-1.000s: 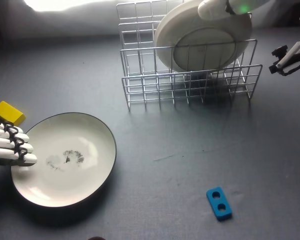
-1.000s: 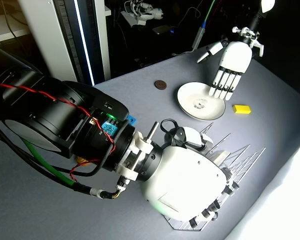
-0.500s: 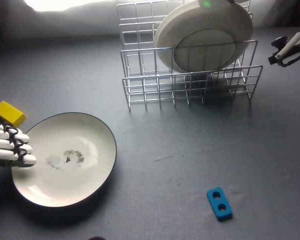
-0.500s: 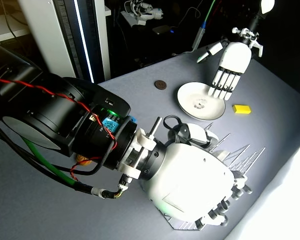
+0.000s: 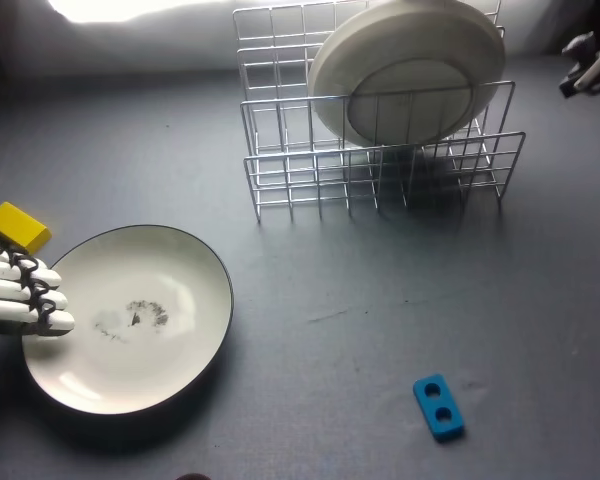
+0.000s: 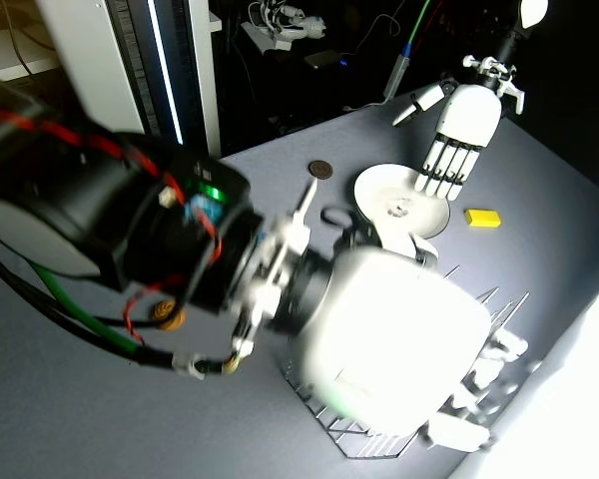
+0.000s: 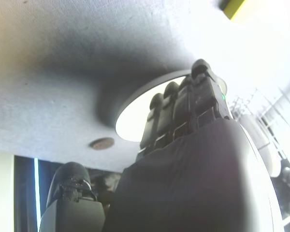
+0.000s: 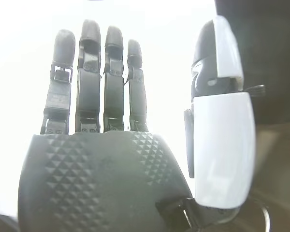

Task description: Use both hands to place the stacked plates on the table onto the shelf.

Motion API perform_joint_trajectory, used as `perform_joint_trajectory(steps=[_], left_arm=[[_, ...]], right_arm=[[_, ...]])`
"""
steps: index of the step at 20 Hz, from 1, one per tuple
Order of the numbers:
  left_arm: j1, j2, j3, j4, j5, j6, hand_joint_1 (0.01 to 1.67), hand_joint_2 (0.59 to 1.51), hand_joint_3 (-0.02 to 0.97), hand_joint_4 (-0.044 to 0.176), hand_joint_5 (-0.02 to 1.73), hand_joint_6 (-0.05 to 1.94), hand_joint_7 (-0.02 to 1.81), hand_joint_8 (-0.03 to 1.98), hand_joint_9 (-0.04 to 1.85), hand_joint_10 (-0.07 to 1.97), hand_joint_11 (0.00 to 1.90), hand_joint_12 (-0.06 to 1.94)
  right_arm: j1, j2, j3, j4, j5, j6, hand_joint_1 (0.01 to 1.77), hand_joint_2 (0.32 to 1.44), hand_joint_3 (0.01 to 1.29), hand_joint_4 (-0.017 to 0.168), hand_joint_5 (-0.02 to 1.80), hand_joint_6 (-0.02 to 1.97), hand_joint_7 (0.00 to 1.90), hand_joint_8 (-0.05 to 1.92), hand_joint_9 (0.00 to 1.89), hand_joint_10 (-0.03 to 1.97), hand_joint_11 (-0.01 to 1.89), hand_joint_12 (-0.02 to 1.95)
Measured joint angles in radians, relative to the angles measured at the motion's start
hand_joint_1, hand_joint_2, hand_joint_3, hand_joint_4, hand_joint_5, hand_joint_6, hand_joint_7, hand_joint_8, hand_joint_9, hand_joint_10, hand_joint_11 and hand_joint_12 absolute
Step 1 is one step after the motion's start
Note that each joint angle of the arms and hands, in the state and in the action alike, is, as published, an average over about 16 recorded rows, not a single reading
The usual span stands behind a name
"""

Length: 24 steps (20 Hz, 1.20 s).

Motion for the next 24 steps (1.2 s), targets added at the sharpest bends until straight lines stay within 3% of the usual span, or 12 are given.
perform_joint_trajectory(steps=[7,12,18,24], left_arm=[[0.045,-0.008,-0.001,-0.055,-0.003,-0.006,0.01,1.032,0.020,0.001,0.01,0.02,0.01,0.00,-0.02,-0.06,0.01,0.00],[0.105,-0.018,-0.001,-0.122,-0.012,-0.020,0.01,1.031,0.020,0.000,0.01,0.01,0.01,-0.01,-0.02,-0.06,0.02,0.01],[0.171,-0.030,0.001,-0.193,-0.025,-0.037,0.01,1.033,0.020,-0.003,0.01,0.01,0.00,-0.01,-0.03,-0.07,0.02,0.01],[0.201,-0.037,0.004,-0.221,-0.035,-0.048,0.01,1.034,0.020,-0.005,0.02,0.01,-0.01,-0.01,-0.03,-0.07,0.02,0.01]], right_arm=[[0.090,0.034,-0.165,-0.301,-0.016,-0.106,1.05,0.94,0.01,-0.002,0.36,0.03,0.38,0.01,0.38,0.01,0.09,0.71],[0.107,0.044,-0.288,-0.429,-0.048,-0.204,1.11,0.92,0.01,0.000,0.19,0.03,0.19,0.01,0.19,0.02,0.04,0.37],[0.059,0.023,-0.387,-0.447,-0.089,-0.358,1.21,0.92,0.01,0.001,0.04,0.03,0.02,0.01,0.03,0.01,0.01,0.02],[-0.017,-0.051,-0.400,-0.446,-0.111,-0.453,1.29,0.92,0.01,0.000,0.02,0.03,0.01,0.01,0.02,0.01,0.01,0.00]])
